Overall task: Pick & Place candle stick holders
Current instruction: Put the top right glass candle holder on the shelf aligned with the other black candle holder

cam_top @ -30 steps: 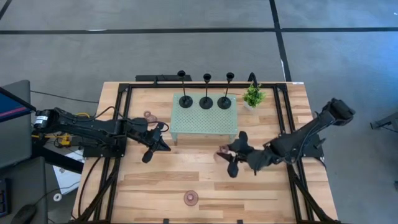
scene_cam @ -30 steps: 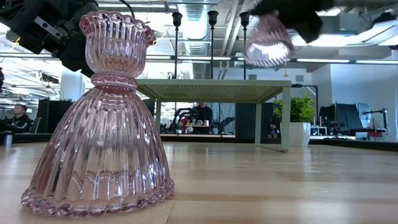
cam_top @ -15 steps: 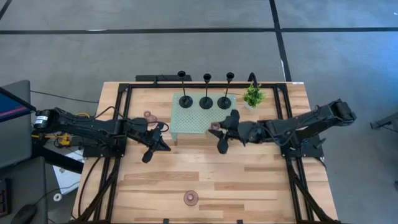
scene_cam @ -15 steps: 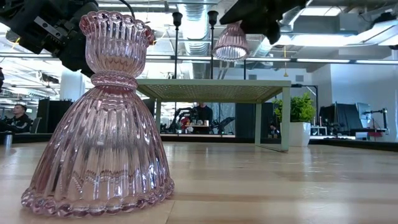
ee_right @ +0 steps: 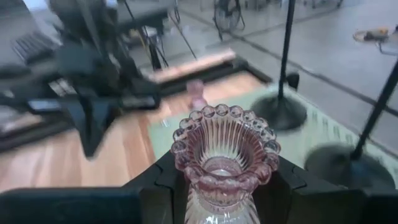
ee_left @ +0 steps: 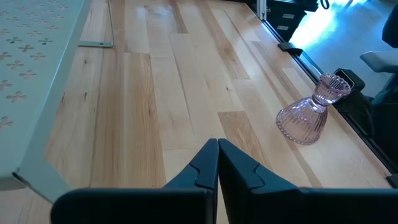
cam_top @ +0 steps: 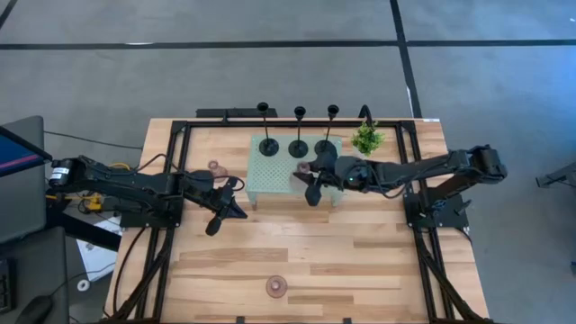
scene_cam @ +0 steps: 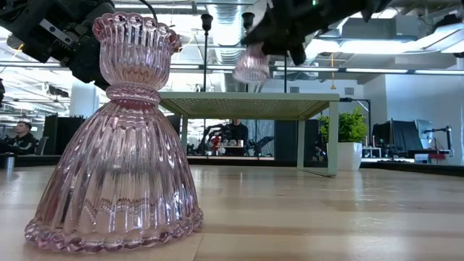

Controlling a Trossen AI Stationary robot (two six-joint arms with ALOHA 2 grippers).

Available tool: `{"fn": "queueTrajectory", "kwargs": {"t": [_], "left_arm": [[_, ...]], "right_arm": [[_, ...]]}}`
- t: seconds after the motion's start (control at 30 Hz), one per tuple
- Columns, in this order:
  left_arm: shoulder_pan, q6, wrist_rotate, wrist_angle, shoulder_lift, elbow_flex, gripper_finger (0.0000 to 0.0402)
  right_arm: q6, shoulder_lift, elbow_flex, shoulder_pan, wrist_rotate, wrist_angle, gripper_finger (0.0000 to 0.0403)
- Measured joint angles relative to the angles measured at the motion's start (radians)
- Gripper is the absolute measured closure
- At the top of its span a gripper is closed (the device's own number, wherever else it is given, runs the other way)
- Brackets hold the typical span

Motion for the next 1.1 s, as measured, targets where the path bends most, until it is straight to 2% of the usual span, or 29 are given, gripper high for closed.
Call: {"fn": "queueTrajectory", "kwargs": {"t": [0.47,1.1], "left_arm": [[0.000,0.000,0.000,0.000,0.000,0.000,0.0392],[0.000,0.000,0.000,0.000,0.000,0.000,0.0392]], "right_arm": [[0.001,0.086,0.001,-0.048,-0.007,0.032,0.0282],[-0.009,0.087,0.001,-0.076,-0.006,0.039,0.0274]]}}
